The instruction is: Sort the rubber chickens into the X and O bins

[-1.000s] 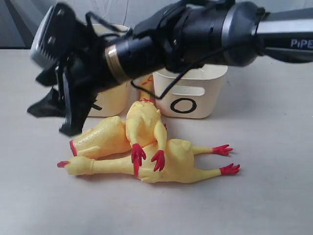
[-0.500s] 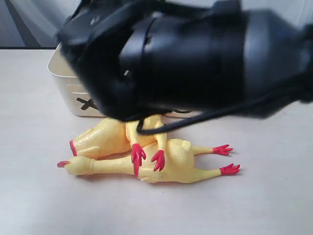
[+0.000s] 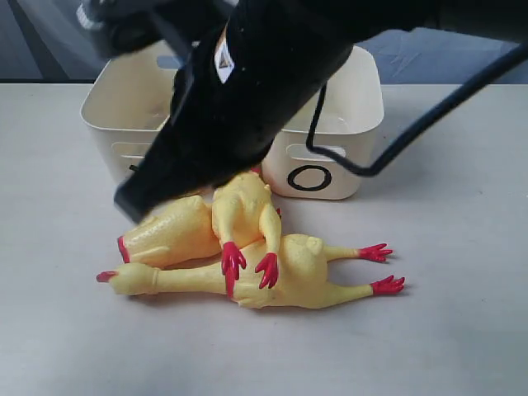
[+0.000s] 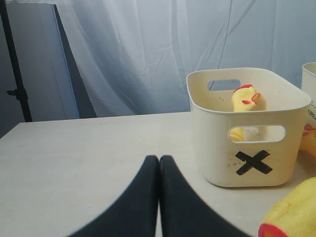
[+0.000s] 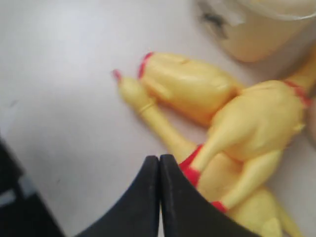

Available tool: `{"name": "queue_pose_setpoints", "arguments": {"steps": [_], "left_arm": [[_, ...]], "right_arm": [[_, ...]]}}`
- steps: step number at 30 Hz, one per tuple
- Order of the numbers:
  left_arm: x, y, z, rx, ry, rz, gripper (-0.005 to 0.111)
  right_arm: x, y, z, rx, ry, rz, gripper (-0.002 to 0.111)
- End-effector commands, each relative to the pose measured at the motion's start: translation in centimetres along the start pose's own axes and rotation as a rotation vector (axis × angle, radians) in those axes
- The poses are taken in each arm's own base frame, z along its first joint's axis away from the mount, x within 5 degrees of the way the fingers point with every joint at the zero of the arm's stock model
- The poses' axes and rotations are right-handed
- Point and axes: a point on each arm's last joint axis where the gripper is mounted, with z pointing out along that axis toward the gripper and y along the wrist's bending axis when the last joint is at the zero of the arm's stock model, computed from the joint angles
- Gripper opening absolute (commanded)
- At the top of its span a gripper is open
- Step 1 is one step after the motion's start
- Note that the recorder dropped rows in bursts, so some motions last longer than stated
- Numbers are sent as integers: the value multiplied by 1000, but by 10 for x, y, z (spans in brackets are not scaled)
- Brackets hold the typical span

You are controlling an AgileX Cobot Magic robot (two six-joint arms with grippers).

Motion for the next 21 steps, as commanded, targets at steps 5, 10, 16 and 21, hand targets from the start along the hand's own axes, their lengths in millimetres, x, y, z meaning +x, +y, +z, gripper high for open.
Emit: {"name": "queue_pose_setpoints", "arguments": {"steps": [5, 10, 16, 21], "left_arm": [[0, 0, 0, 1, -4, -7, 0], [0, 0, 0, 1, -4, -7, 0], [0, 0, 0, 1, -4, -7, 0], [0, 0, 0, 1, -4, -7, 0]], "right_arm": [[11, -1, 21, -31, 175, -284, 63], [15, -16, 61, 91, 286, -346, 60], [9, -36, 88, 261, 328, -748, 55], [6, -38, 102, 283, 309, -806, 55]]}}
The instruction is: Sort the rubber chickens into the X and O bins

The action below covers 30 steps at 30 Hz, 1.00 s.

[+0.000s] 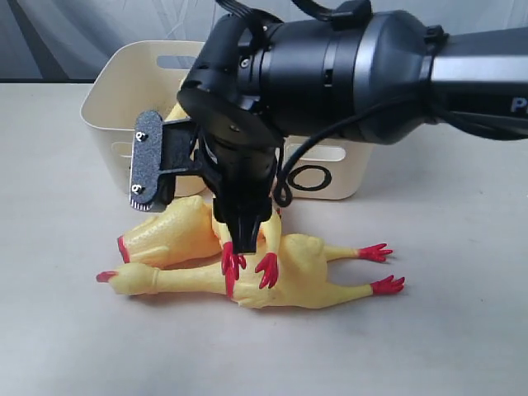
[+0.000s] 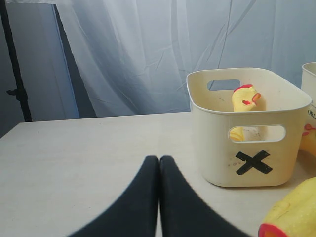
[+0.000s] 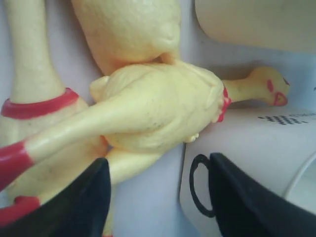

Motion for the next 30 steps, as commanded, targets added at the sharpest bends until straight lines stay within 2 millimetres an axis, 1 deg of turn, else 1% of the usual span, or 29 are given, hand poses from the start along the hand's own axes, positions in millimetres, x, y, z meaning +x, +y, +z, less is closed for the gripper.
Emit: {"name": "queue_pose_setpoints", "arguments": {"steps": [1, 5, 7, 10, 12, 13, 14, 15, 16, 17, 18, 20, 25, 26, 27, 28, 30], "left_arm": [[0, 0, 0, 1, -4, -7, 0], [0, 0, 0, 1, -4, -7, 0], [0, 0, 0, 1, -4, -7, 0], [0, 0, 0, 1, -4, -7, 0], [0, 0, 0, 1, -4, -7, 0], [0, 0, 0, 1, -4, -7, 0], [0, 0, 0, 1, -4, -7, 0], [0, 0, 0, 1, -4, -7, 0], [0, 0, 0, 1, -4, -7, 0], [0, 0, 0, 1, -4, -7, 0], [0, 0, 0, 1, -4, -7, 0], [0, 0, 0, 1, -4, -7, 0], [0, 0, 0, 1, -4, -7, 0], [0, 0, 0, 1, -4, -7, 0], [0, 0, 0, 1, -4, -7, 0], [0, 0, 0, 1, -4, -7, 0], [0, 0, 0, 1, -4, -7, 0]], "right_arm": [[-4, -5, 3, 46, -31, -35, 55], [-18, -3, -1, 64, -154, -37, 55], [-25, 0, 1, 68, -193, -92, 55], [-37, 7, 8, 68, -248, -149, 55], [-48, 16, 21, 53, -285, -163, 55], [-52, 22, 32, 37, -274, -195, 55], [-52, 24, 38, 28, -266, -198, 55], [-53, 28, 49, 9, -248, -205, 55], [-54, 30, 54, 4, -239, -213, 55], [-55, 34, 64, -5, -228, -225, 55], [-56, 35, 68, -6, -229, -229, 55], [-57, 40, 86, 0, -211, -275, 55], [-57, 43, 101, 22, -176, -349, 55], [-56, 43, 103, 32, -166, -364, 53], [-56, 43, 105, 38, -158, -380, 46], [-56, 43, 107, 44, -153, -395, 30], [-56, 42, 107, 49, -159, -395, 15]]}}
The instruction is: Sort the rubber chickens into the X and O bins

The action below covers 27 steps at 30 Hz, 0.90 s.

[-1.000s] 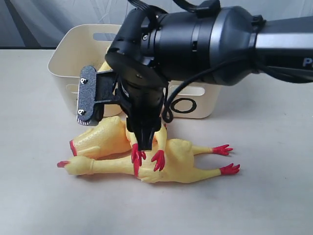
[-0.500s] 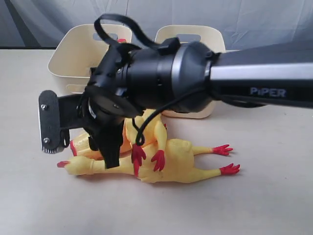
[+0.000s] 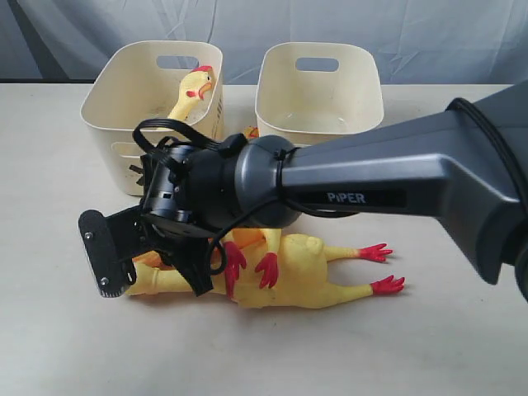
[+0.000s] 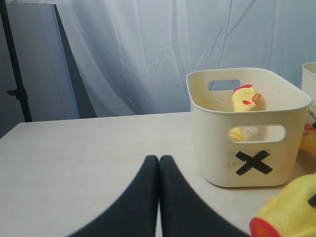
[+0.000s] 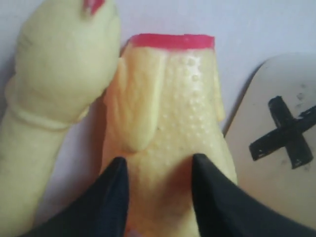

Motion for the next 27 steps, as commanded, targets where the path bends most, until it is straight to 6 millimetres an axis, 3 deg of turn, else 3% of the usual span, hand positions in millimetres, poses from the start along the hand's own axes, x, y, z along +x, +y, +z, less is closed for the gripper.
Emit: {"name": "queue_pose_setpoints", "arguments": {"steps": [1, 3, 5, 10, 11, 17, 21, 27], "left_arm": [[0, 0, 0, 1, -4, -7, 0], [0, 0, 0, 1, -4, -7, 0], [0, 0, 0, 1, -4, -7, 0], [0, 0, 0, 1, -4, -7, 0], [0, 0, 0, 1, -4, -7, 0], [0, 0, 0, 1, -4, -7, 0], [0, 0, 0, 1, -4, -7, 0], [0, 0, 0, 1, -4, -7, 0]], "right_arm": [[3, 7, 13, -23, 25, -20, 9], [2, 6, 12, -12, 16, -15, 6], [0, 3, 8, 7, -2, 0, 15], [-7, -4, -1, 38, -32, 47, 69], [-8, -6, -2, 44, -35, 68, 73], [-10, -17, -5, 74, -39, 85, 51], [-13, -20, -6, 101, -62, 75, 54], [1, -28, -3, 119, -52, 96, 59]]}}
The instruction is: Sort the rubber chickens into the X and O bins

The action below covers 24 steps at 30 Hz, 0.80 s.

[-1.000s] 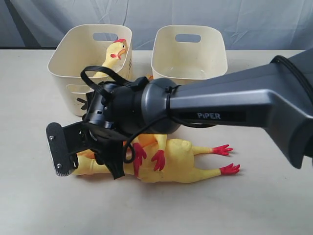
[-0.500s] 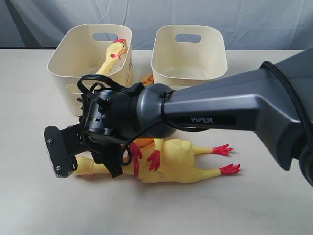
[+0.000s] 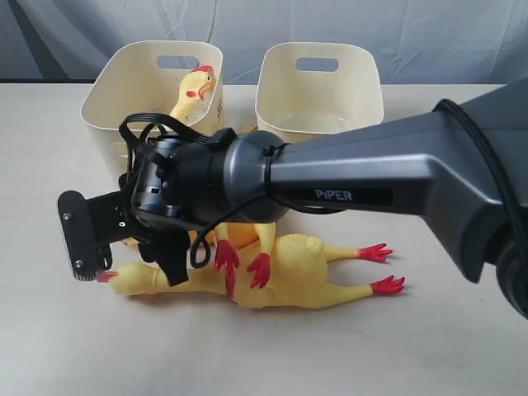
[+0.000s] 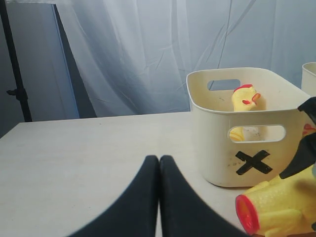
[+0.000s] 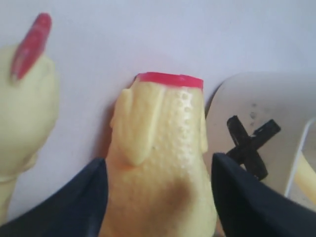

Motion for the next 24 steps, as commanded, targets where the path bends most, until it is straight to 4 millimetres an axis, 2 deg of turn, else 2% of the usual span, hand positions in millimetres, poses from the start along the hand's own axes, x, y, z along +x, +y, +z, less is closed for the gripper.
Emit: {"name": "queue_pose_setpoints", "arguments": {"steps": [1, 6, 10, 14, 16, 19, 21, 24], "left_arm": [[0, 0, 0, 1, -4, -7, 0], [0, 0, 0, 1, -4, -7, 0], [0, 0, 0, 1, -4, -7, 0], [0, 0, 0, 1, -4, -7, 0], [0, 0, 0, 1, -4, -7, 0], [0, 0, 0, 1, -4, -7, 0], [0, 0, 0, 1, -4, -7, 0], [0, 0, 0, 1, -4, -7, 0]], "right_arm": [[13, -11, 2, 28, 4, 36, 59], [25, -14, 8, 19, 9, 170, 59], [30, -1, 24, -45, 55, 190, 59], [23, 13, 34, -85, 71, 164, 57], [18, 17, 34, -90, 77, 118, 44], [8, 20, 30, -59, 91, 1, 2], [1, 13, 22, -2, 102, -56, 0], [-13, -4, 7, 78, 125, -23, -1]]}}
